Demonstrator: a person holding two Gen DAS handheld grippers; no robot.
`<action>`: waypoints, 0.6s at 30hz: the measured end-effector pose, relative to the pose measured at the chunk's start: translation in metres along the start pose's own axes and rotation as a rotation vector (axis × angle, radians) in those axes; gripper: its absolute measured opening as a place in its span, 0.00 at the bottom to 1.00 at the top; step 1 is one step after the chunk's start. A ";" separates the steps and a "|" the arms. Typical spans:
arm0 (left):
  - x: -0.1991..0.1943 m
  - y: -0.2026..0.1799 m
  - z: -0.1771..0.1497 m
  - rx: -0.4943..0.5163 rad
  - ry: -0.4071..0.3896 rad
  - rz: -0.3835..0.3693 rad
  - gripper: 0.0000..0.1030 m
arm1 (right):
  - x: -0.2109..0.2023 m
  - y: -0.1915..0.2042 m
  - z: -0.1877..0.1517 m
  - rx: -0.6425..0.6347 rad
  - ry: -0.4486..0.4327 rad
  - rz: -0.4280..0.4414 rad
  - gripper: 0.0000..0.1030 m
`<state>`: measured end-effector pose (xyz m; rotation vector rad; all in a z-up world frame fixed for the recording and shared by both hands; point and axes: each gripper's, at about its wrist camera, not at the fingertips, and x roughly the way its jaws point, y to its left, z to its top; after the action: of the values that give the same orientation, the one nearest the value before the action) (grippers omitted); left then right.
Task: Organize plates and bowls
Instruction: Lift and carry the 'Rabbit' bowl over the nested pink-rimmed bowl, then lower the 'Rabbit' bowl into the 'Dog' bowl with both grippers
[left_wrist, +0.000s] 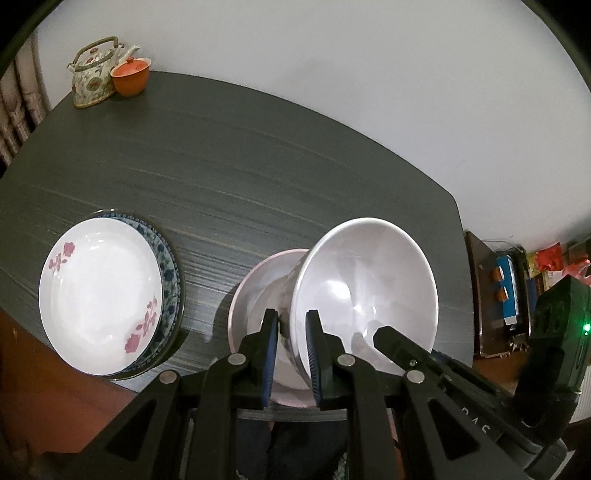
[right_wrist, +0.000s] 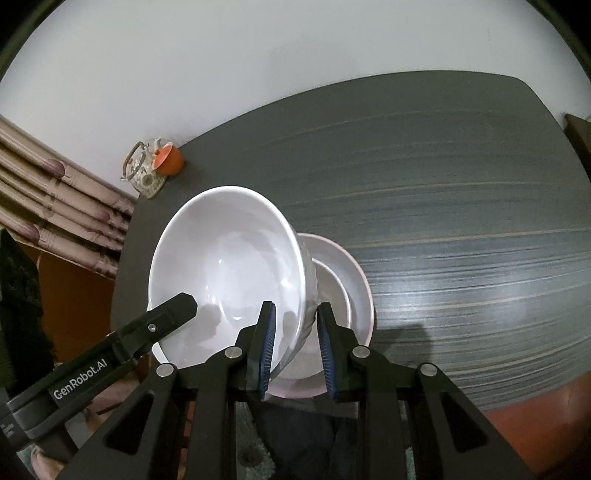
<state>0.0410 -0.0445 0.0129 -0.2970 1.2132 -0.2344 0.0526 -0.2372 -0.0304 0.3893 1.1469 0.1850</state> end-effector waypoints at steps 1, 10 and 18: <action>0.001 0.001 -0.001 -0.002 0.004 0.002 0.14 | 0.001 0.000 -0.001 -0.001 0.003 -0.002 0.22; 0.011 0.009 -0.004 -0.011 0.032 0.014 0.14 | 0.012 -0.004 -0.007 0.008 0.035 -0.010 0.22; 0.019 0.017 -0.003 -0.025 0.049 0.025 0.14 | 0.026 0.001 -0.006 0.007 0.062 -0.019 0.22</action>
<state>0.0447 -0.0353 -0.0109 -0.2991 1.2681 -0.2058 0.0577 -0.2265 -0.0547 0.3810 1.2118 0.1778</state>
